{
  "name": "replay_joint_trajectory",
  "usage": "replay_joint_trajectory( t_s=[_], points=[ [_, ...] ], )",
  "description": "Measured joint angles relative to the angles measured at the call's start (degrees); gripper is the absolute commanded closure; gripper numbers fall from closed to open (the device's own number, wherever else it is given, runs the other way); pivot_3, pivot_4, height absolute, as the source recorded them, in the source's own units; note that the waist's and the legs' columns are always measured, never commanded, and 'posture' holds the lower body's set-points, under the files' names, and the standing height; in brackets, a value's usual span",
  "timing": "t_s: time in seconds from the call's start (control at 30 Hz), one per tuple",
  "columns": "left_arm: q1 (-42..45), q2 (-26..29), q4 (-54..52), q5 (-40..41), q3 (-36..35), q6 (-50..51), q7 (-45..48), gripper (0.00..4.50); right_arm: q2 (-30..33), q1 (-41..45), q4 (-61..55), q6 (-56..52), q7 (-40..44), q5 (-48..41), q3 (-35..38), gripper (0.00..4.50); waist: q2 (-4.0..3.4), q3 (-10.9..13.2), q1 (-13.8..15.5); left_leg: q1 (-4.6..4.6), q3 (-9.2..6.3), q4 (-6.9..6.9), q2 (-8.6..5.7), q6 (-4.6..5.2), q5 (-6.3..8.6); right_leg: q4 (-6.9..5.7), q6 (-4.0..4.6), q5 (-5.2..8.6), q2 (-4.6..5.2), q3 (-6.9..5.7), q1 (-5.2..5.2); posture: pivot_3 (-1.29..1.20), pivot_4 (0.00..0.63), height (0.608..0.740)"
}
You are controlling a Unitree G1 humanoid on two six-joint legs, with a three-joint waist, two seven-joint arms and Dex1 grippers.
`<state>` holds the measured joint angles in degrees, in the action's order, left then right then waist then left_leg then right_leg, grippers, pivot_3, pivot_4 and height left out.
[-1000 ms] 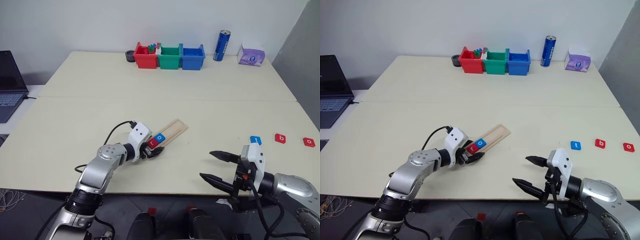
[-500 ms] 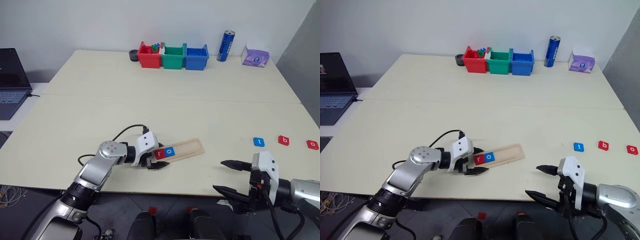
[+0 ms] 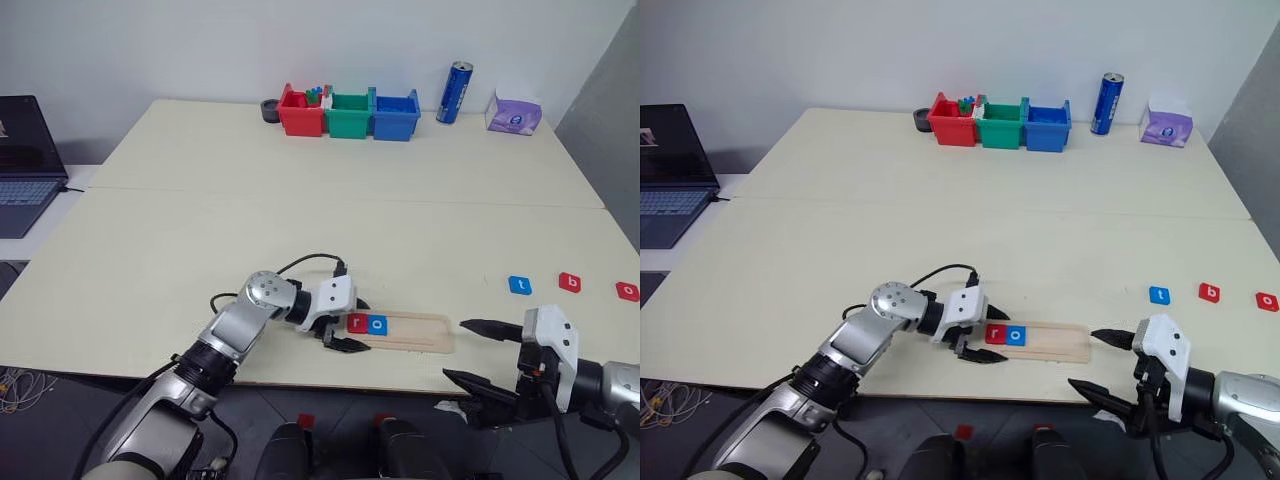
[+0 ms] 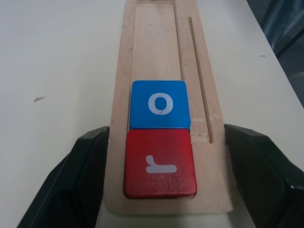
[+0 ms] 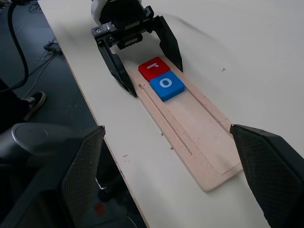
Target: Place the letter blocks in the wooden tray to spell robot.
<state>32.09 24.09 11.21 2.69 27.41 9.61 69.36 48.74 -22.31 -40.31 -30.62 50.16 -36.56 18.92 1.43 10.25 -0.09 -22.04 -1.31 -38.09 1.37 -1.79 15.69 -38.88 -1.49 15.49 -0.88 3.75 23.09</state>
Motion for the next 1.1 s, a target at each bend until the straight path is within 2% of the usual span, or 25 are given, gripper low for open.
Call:
replay_joint_trajectory(
  t_s=[0.37,0.47,0.5,0.87,1.1],
  points=[
    [2.0,-3.0,2.6,-1.5,0.7,-0.1,-0.1,1.12,0.2,-0.7,1.5,0.6,1.1,2.3,0.2,0.00,0.00,0.0,0.1,0.03,-0.01,-0.03,-0.10,0.00,0.00,-0.01,-0.05,-0.03,0.00,0.01,-0.02,0.00,0.150,0.740],
    [1.9,-3.1,2.6,-1.4,0.7,0.8,0.1,0.12,0.1,-0.7,1.7,1.2,1.1,3.0,0.1,0.00,0.01,0.0,0.1,0.03,0.00,-0.03,-0.09,0.00,0.00,-0.01,-0.05,-0.03,0.00,0.01,-0.02,0.00,0.150,0.740],
    [1.9,-3.3,2.5,-1.3,0.7,1.1,0.2,0.02,0.1,-0.7,1.7,1.3,1.1,3.3,0.1,0.00,0.01,0.0,0.1,0.02,-0.02,-0.03,-0.07,0.00,0.00,-0.02,-0.05,-0.03,0.00,0.00,-0.02,0.00,0.150,0.740],
    [1.7,-3.2,2.5,-1.2,0.5,-0.2,0.8,0.02,0.1,1.0,1.8,1.3,1.7,3.7,0.0,0.00,0.02,0.0,-0.1,0.02,-0.01,-0.02,-0.07,0.00,0.00,-0.03,-0.05,-0.03,-0.04,0.00,-0.01,0.00,0.150,0.740],
    [-0.1,-0.8,0.3,0.4,-1.0,0.2,1.5,0.02,-0.3,3.4,2.4,1.1,1.1,3.2,0.7,0.00,0.03,0.0,-0.4,0.02,-0.02,0.01,0.00,0.00,0.00,-0.06,-0.04,-0.03,-0.10,0.01,0.04,0.00,0.150,0.740]
  ],
)
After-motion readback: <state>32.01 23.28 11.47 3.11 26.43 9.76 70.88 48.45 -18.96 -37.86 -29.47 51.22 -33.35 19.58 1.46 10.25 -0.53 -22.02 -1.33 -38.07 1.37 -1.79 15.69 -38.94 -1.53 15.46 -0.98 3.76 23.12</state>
